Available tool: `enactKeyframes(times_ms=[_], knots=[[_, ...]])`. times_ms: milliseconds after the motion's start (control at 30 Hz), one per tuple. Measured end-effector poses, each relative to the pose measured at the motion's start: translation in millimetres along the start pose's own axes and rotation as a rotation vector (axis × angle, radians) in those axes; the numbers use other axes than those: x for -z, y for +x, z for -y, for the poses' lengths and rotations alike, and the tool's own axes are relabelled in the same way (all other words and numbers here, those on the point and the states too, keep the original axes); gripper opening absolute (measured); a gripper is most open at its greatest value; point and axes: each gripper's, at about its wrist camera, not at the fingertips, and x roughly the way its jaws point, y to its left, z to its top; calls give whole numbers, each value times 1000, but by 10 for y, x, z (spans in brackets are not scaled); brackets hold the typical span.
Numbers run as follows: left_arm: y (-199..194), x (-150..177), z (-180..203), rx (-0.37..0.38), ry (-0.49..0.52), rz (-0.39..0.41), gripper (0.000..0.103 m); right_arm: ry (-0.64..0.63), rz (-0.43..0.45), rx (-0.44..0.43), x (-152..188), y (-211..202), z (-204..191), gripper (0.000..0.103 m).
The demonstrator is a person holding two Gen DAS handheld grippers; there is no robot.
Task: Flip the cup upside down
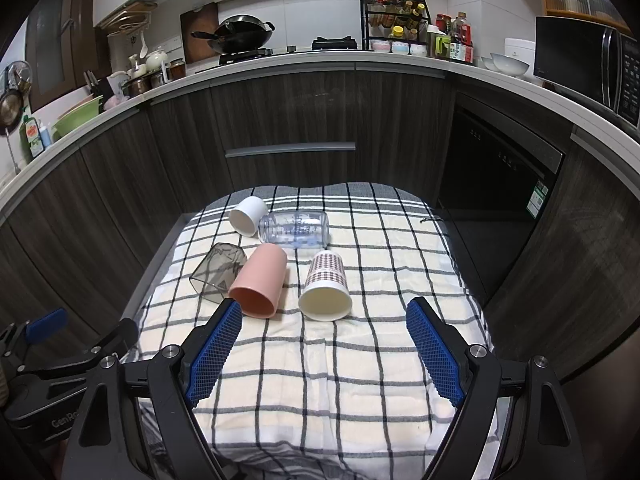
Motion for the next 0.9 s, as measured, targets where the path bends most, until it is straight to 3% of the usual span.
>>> enactKeyframes(times_ms=[900], knots=[[-17, 27, 4, 2, 1, -3, 103, 2, 0, -1, 13, 7, 5, 84]])
